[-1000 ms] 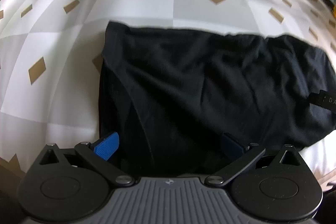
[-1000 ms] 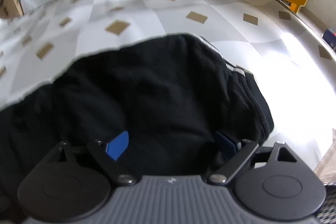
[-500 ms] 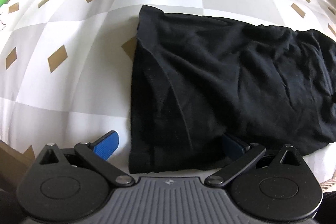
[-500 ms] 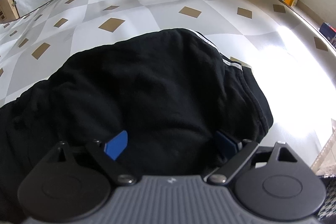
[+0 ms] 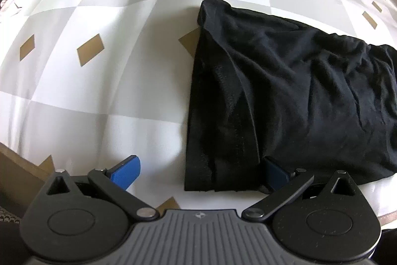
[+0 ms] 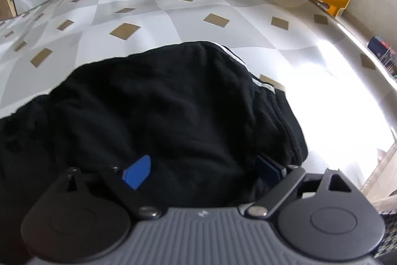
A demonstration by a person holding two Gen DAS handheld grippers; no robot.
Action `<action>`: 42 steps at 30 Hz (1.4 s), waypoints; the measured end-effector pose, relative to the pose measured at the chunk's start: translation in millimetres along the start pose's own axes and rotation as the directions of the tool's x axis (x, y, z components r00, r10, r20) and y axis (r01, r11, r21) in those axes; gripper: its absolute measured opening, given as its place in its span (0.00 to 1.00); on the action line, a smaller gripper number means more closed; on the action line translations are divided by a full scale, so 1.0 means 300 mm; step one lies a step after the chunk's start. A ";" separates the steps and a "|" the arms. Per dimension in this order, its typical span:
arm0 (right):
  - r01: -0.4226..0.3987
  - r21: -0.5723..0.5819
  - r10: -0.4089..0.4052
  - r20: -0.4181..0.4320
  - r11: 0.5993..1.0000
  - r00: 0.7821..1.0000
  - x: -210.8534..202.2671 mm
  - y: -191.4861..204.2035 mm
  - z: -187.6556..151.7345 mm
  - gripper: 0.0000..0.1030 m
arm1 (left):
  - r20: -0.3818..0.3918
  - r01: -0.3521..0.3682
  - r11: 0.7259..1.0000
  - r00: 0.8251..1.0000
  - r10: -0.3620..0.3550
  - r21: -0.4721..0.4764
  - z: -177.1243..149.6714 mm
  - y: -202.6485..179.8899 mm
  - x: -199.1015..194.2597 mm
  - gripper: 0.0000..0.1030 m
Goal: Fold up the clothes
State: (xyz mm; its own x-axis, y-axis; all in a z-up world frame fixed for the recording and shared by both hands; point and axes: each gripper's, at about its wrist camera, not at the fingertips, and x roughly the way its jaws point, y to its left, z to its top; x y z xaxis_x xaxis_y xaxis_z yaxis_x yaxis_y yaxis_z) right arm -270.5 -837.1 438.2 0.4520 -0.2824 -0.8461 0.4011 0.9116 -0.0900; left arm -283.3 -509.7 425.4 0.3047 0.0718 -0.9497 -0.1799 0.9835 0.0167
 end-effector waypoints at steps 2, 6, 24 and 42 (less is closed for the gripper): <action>-0.021 -0.026 0.022 0.008 0.999 1.000 -0.009 0.010 -0.002 0.87 | 0.001 -0.014 1.000 1.000 0.014 0.006 -0.003 0.001 -0.004 1.00; -0.077 -0.067 0.077 0.000 0.995 0.997 -0.017 0.038 -0.007 0.87 | 0.005 -0.032 0.999 0.999 0.032 0.015 -0.010 0.004 -0.010 1.00; -0.194 -0.333 0.205 -0.001 0.923 0.979 -0.144 0.221 -0.124 0.87 | -0.029 0.037 0.996 0.999 -0.039 -0.083 -0.020 0.061 -0.049 1.00; -0.240 -0.329 0.229 -0.073 0.913 0.971 -0.125 0.233 -0.170 0.88 | -0.048 -0.115 0.986 0.993 0.110 -0.123 -0.028 0.104 -0.069 1.00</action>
